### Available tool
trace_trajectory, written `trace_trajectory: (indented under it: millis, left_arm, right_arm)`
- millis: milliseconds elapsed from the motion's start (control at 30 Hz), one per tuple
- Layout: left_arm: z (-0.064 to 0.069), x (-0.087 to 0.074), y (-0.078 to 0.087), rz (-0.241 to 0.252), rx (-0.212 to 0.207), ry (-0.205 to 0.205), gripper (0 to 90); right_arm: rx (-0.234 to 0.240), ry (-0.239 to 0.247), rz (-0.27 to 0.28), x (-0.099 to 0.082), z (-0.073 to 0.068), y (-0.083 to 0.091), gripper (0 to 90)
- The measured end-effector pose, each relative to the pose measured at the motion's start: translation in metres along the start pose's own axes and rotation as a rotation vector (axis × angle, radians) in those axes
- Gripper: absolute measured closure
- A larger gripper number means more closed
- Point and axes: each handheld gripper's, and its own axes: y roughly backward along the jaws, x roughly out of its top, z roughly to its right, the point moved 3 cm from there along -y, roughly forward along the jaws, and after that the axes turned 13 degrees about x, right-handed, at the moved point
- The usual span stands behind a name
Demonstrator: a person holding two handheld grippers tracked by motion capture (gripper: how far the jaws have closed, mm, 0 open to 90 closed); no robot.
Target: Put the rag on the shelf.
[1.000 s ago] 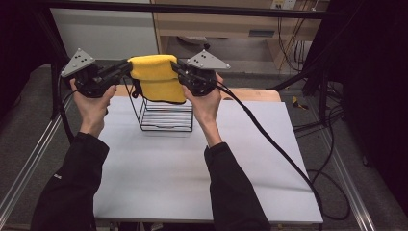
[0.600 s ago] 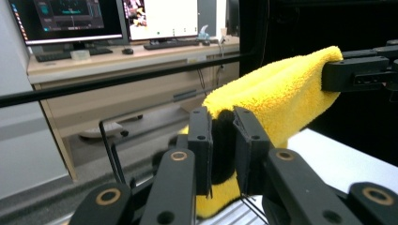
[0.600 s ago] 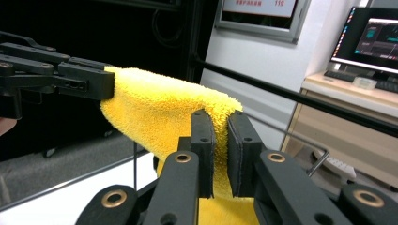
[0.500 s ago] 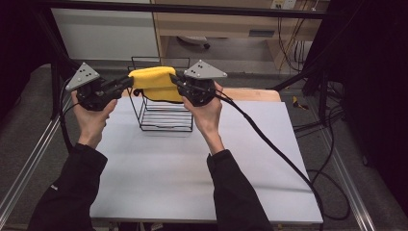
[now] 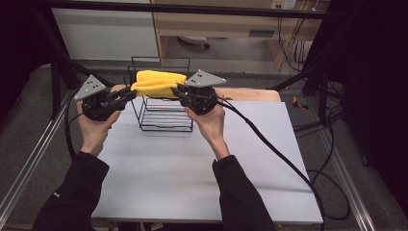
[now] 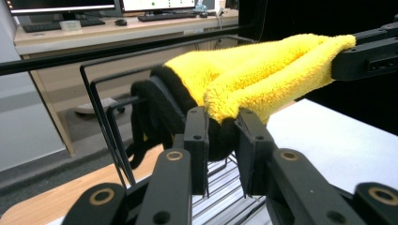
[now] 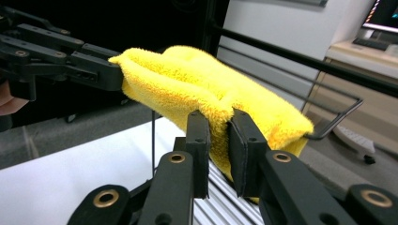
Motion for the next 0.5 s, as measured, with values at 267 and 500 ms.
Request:
trace_trajectory:
  millis: [267,500]
  left_arm:
    - [0.001,-0.001,0.004,-0.058,0.005,-0.025,67.0]
    - [-0.004,0.005,0.018,-0.043,-0.008,-0.011,62.2]
  right_arm:
    - [0.033,-0.011,-0.049,-0.012,0.001,0.001,76.7]
    - [0.050,-0.015,-0.074,-0.017,-0.001,0.004,72.9]
